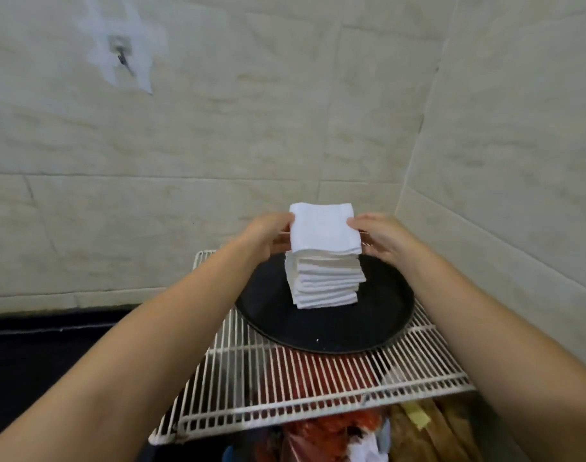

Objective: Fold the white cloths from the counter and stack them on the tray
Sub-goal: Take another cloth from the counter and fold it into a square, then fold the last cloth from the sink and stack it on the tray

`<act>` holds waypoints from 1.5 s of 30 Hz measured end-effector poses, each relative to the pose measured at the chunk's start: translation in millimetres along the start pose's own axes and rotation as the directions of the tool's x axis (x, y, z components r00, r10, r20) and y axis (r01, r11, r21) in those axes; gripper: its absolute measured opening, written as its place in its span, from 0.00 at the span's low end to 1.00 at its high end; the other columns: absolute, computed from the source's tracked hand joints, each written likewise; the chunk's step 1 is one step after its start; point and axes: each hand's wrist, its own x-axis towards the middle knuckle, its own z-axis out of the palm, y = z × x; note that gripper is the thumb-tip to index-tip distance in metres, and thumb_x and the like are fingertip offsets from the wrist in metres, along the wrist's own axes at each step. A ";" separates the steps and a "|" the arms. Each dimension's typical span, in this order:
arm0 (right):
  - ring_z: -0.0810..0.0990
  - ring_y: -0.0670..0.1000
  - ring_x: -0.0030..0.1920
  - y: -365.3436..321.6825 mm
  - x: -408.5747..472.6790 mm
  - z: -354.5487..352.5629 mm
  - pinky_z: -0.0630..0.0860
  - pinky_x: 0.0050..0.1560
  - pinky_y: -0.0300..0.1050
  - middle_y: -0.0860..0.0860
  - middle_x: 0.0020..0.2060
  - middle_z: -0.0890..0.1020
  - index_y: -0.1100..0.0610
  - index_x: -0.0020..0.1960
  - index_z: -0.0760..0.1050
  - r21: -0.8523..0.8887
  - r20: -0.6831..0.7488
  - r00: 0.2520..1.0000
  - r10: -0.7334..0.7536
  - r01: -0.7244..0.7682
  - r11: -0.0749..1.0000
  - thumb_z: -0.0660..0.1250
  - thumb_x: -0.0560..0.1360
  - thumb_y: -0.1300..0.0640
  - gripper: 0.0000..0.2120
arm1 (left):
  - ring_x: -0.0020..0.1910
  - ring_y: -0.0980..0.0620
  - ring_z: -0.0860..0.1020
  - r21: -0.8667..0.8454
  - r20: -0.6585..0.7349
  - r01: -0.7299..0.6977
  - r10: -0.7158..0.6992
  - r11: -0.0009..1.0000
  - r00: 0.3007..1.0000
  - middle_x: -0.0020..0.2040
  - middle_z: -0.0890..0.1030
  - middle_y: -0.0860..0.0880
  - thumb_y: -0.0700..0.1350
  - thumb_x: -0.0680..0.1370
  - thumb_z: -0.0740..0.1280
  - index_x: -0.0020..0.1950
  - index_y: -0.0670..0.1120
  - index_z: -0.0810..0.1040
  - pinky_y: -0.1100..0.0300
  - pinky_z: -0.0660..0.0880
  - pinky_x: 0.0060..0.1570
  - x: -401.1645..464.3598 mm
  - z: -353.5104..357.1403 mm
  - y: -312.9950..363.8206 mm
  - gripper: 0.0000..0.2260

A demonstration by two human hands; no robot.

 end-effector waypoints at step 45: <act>0.71 0.55 0.62 201.6 -523.8 604.7 0.66 0.59 0.51 0.51 0.63 0.72 0.53 0.67 0.68 0.101 0.956 -0.060 -0.288 0.987 0.129 0.56 0.80 0.49 0.18 | 0.51 0.49 0.78 0.356 -0.931 0.663 0.193 0.658 0.309 0.51 0.80 0.48 0.47 0.80 0.61 0.56 0.45 0.75 0.56 0.73 0.50 -696.6 -487.5 -197.6 0.09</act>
